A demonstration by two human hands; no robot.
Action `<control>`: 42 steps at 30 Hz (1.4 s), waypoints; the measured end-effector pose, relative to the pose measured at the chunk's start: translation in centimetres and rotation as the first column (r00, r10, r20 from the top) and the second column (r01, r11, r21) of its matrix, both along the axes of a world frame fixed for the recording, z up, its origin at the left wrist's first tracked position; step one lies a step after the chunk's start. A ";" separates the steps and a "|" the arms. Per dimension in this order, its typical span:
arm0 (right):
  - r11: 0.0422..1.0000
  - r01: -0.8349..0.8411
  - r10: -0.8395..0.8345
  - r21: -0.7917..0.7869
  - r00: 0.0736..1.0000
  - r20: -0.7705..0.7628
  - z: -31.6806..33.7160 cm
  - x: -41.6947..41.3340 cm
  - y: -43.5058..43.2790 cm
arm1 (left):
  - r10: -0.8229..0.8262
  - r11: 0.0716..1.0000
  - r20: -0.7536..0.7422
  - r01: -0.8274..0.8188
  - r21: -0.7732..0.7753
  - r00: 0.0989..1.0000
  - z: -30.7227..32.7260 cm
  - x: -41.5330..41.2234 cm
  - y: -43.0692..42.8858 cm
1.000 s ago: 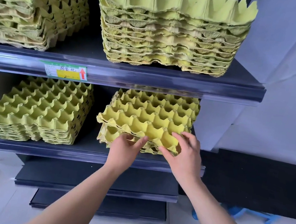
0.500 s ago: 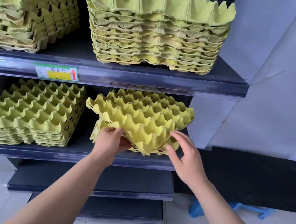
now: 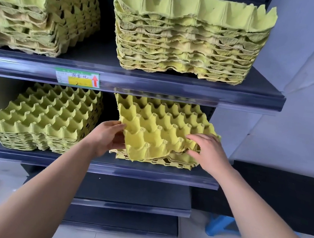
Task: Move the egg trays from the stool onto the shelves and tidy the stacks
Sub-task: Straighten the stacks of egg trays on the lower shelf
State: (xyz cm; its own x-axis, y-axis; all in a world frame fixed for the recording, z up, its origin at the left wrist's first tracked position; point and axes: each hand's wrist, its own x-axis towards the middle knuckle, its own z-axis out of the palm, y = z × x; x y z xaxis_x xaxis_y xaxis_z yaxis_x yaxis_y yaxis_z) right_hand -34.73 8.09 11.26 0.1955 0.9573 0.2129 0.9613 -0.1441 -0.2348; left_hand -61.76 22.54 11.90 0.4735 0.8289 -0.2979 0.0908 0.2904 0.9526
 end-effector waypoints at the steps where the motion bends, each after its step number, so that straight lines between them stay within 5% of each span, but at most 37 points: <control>1: 1.000 0.014 -0.014 0.024 1.000 -0.005 0.1 -0.3 0.2 | 0.024 1.000 -0.002 -0.024 0.014 1.000 -0.1 0.1 0.2; 15: 0.971 0.173 -0.197 0.162 0.969 0.146 -4.1 -4.0 2.8 | 0.107 0.938 -0.170 -0.043 0.345 0.980 -3.7 0.5 1.8; 20: 0.988 0.140 -0.149 0.062 0.973 0.178 -4.5 -3.6 3.0 | 0.090 0.919 -0.402 0.080 0.386 0.911 -4.7 0.6 1.7; 25: 1.000 0.000 0.000 -0.012 0.999 0.054 -5.1 -1.5 2.4 | 0.131 0.917 -0.479 0.078 0.392 0.868 -6.0 0.8 1.5; 28: 0.990 0.138 -0.138 0.009 0.990 0.029 -4.9 0.3 1.3 | 0.218 0.937 -0.554 -0.013 0.348 0.803 -6.4 1.3 0.7; 32: 0.943 0.242 -0.312 -0.227 0.879 -0.360 -4.6 1.4 0.3 | 0.271 0.949 -0.639 -0.088 0.303 0.720 -6.6 1.9 -0.5; 42: 0.964 0.263 -0.241 -0.032 0.822 -0.516 -4.2 1.3 0.3 | 0.283 0.952 -0.322 -0.224 0.210 0.904 -5.0 2.0 -1.4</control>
